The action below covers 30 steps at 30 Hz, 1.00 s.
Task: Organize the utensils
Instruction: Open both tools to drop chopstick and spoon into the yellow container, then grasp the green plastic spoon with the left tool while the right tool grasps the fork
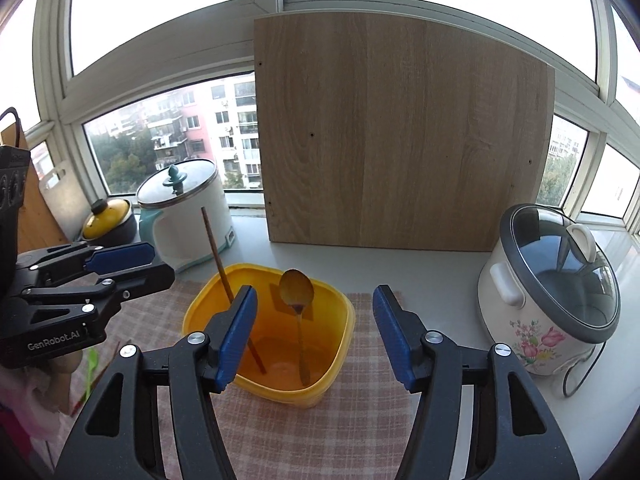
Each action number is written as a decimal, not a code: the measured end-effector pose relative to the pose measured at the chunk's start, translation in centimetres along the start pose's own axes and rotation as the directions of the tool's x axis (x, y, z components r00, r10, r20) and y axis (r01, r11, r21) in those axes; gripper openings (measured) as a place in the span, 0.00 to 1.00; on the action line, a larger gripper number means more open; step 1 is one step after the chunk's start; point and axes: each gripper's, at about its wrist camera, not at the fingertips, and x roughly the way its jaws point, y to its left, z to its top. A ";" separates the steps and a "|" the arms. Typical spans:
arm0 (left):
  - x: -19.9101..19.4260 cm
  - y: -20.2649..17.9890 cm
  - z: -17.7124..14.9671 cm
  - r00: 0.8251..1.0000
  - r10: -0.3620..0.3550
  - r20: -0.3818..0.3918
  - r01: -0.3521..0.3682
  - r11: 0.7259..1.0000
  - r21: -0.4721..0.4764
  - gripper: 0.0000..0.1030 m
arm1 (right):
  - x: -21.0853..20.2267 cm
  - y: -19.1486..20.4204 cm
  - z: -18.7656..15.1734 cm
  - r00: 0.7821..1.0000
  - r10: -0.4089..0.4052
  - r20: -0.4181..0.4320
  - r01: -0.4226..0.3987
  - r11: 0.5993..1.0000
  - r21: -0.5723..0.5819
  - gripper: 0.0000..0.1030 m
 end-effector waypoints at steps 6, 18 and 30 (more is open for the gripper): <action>-3.0 1.3 -0.9 1.000 0.005 0.010 -0.005 1.000 0.006 0.38 | -1.7 1.7 -0.9 1.000 -0.018 0.005 0.018 1.000 0.005 0.59; -8.6 8.1 -4.8 0.998 0.064 0.010 -0.064 0.997 -0.043 0.38 | -3.8 6.8 -3.9 0.999 0.036 0.016 -0.036 0.999 -0.027 0.74; -11.6 15.8 -12.3 0.983 0.152 -0.100 -0.166 0.974 -0.151 0.38 | -0.6 10.5 -9.0 0.970 0.215 -0.114 -0.217 0.976 -0.005 0.74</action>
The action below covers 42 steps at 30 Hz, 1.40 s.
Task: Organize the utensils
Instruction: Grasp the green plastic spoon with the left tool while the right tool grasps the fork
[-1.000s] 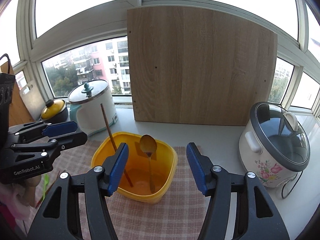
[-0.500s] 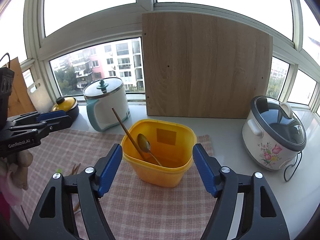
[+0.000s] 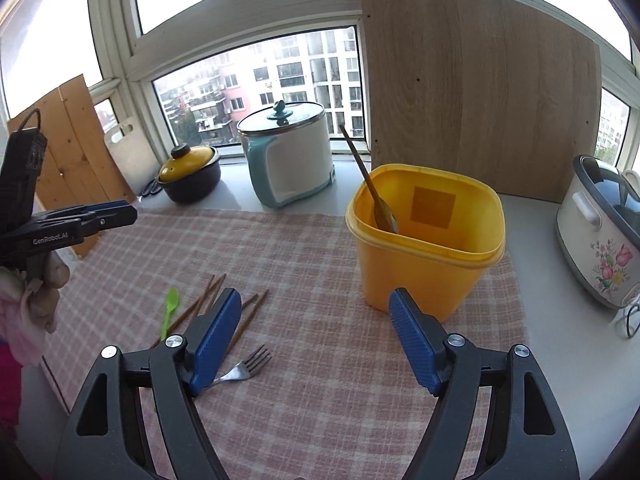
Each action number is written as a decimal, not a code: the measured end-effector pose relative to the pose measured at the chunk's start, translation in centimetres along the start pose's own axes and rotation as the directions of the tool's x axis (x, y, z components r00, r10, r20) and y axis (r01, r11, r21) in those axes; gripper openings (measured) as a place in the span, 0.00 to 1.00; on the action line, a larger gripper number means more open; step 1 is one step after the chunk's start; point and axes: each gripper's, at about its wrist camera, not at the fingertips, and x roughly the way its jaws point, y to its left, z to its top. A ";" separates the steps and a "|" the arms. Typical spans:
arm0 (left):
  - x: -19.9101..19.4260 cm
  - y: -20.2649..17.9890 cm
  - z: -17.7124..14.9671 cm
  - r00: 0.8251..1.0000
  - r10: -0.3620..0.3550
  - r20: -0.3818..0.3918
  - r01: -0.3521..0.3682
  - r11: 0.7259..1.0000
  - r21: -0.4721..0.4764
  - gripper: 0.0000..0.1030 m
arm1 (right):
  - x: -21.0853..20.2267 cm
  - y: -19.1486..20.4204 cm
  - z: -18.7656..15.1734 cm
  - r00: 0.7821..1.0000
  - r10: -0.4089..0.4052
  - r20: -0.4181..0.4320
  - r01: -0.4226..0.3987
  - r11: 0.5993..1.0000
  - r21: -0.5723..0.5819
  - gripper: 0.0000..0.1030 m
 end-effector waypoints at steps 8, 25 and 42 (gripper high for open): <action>2.2 4.2 -4.1 0.995 0.008 -0.097 -0.019 0.993 -0.118 0.38 | 4.2 -0.1 -2.9 0.985 0.121 -0.123 -0.111 0.990 0.090 0.70; 8.0 6.8 -8.0 0.968 -0.081 -0.238 0.017 0.965 -0.262 0.38 | 10.3 0.3 -6.7 0.929 0.269 -0.254 -0.203 0.945 0.258 0.42; 10.7 6.1 -8.1 0.963 0.011 -0.271 -0.062 0.981 -0.182 0.38 | 11.8 2.4 -7.0 0.930 0.251 -0.268 -0.194 0.956 0.221 0.35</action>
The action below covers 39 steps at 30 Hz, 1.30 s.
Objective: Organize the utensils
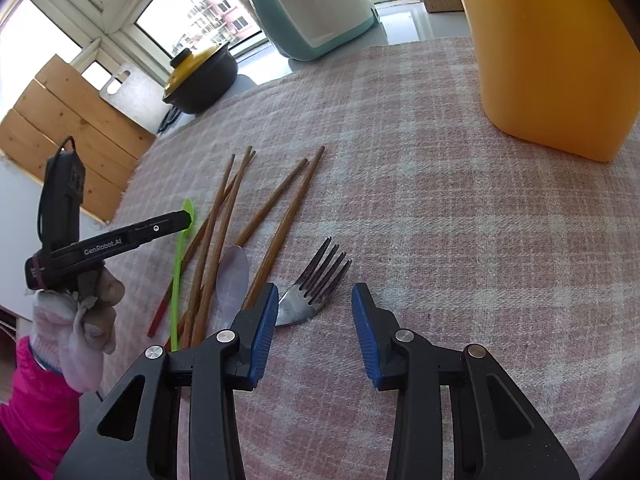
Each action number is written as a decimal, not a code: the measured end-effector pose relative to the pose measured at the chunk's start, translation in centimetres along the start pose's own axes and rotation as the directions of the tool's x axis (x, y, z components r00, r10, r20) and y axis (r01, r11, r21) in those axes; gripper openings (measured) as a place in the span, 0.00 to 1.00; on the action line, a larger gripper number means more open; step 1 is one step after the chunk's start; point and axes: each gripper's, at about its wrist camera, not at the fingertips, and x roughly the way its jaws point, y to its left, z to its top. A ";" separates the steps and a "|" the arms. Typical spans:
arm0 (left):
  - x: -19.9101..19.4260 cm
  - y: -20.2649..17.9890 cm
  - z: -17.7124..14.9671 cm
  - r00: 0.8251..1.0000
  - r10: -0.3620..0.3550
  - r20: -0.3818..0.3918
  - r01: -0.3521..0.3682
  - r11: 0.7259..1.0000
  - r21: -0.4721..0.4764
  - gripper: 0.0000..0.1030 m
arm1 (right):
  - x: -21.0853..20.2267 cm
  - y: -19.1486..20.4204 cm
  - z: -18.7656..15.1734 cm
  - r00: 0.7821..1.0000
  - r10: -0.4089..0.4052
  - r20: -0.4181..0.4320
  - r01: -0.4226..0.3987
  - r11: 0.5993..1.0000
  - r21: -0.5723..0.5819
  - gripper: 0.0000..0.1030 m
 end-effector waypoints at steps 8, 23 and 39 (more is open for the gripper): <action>0.5 -0.7 0.1 0.998 0.063 0.028 -0.065 0.996 0.056 0.16 | 0.5 1.0 0.0 0.999 -0.034 0.005 0.034 0.999 -0.036 0.34; 0.9 -0.5 0.2 0.997 0.061 0.045 -0.063 0.997 0.047 0.04 | 1.4 2.4 1.3 0.989 -0.148 0.024 0.150 0.982 -0.116 0.32; 0.5 -0.7 0.1 0.996 0.069 0.053 -0.072 0.996 0.056 0.02 | 1.7 4.3 2.0 0.990 -0.143 0.008 0.142 0.974 -0.177 0.05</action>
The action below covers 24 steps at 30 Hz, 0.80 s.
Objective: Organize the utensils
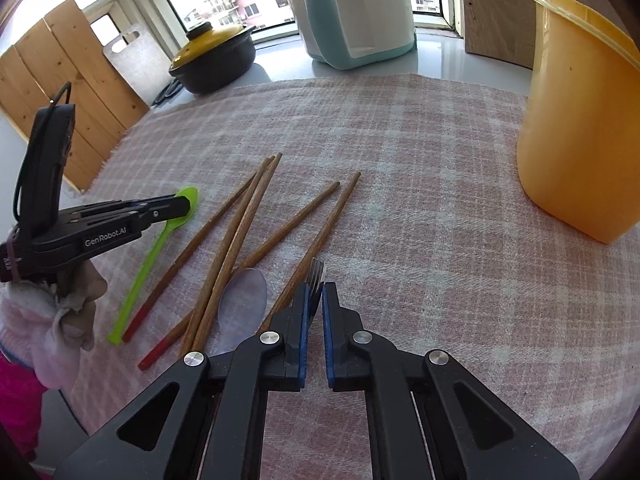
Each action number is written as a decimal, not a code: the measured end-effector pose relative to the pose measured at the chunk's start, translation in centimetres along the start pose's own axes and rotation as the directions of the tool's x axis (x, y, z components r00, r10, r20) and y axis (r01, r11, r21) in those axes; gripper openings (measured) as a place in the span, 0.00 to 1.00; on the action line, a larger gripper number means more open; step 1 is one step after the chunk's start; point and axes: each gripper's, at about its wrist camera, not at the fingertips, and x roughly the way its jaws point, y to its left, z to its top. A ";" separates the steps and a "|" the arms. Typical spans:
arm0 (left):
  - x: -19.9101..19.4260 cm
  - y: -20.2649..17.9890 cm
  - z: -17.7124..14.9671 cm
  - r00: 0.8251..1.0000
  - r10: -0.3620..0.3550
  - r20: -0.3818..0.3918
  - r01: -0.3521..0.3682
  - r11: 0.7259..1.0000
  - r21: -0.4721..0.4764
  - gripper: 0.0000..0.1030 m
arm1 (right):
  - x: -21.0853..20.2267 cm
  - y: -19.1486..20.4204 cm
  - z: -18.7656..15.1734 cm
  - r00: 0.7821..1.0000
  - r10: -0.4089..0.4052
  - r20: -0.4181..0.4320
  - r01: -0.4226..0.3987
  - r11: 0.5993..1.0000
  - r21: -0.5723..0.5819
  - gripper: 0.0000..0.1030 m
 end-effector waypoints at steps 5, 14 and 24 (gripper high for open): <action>0.0 0.1 0.0 1.000 -0.003 0.000 0.003 1.000 -0.003 0.02 | 1.0 0.6 0.3 0.999 -0.008 -0.040 0.007 0.999 -0.032 0.07; -2.5 0.8 -0.2 0.998 -0.037 0.047 0.039 0.998 -0.042 0.02 | -1.4 1.2 0.2 1.000 0.006 0.018 -0.005 0.998 -0.056 0.04; -7.2 0.3 0.3 0.986 -0.089 0.143 0.097 0.994 -0.050 0.02 | -6.6 1.3 0.3 0.991 -0.012 0.134 0.023 0.996 -0.086 0.02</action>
